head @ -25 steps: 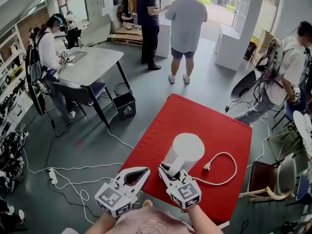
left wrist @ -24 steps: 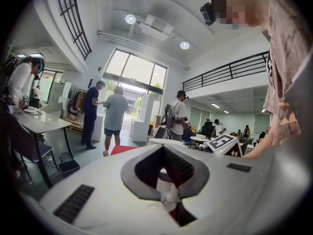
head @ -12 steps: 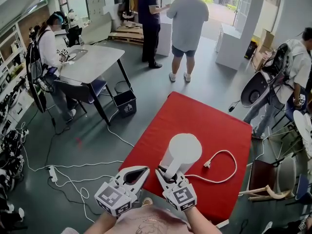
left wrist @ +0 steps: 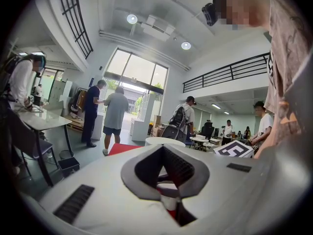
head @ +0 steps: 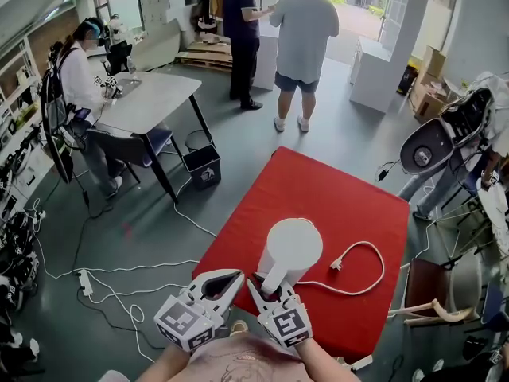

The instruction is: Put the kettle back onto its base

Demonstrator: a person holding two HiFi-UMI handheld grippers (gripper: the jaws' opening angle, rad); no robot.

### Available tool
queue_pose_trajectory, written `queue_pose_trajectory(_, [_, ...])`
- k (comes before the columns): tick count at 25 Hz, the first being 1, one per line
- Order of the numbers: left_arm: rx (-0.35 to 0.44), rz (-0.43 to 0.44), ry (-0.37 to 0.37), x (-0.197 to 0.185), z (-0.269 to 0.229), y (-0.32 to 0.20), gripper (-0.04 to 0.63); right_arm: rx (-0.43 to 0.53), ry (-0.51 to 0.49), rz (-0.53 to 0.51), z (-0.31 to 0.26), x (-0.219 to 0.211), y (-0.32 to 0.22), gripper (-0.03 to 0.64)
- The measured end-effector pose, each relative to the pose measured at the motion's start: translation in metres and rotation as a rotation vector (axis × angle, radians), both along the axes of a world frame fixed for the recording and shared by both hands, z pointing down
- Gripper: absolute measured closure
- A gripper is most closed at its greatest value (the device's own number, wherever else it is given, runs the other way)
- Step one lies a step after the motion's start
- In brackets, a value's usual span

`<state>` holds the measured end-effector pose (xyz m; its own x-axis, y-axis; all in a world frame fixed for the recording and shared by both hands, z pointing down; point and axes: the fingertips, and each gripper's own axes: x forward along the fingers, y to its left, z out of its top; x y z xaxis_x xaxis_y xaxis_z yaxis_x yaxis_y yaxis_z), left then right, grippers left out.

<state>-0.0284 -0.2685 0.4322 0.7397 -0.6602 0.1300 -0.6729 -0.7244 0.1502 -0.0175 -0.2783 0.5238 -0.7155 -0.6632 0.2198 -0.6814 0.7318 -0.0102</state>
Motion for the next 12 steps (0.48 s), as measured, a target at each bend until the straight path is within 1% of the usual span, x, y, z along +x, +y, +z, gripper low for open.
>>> queue_pose_trajectory(6, [0.0,-0.009,0.003,-0.005,-0.002,0.003,0.611,-0.004,0.067,-0.027,0.018,-0.012,0.011,0.555])
queue_pose_trajectory(12, [-0.003,-0.015,0.013,-0.008,-0.003,0.006,0.611,-0.013,0.065,-0.031,0.018,-0.014,0.011,0.555])
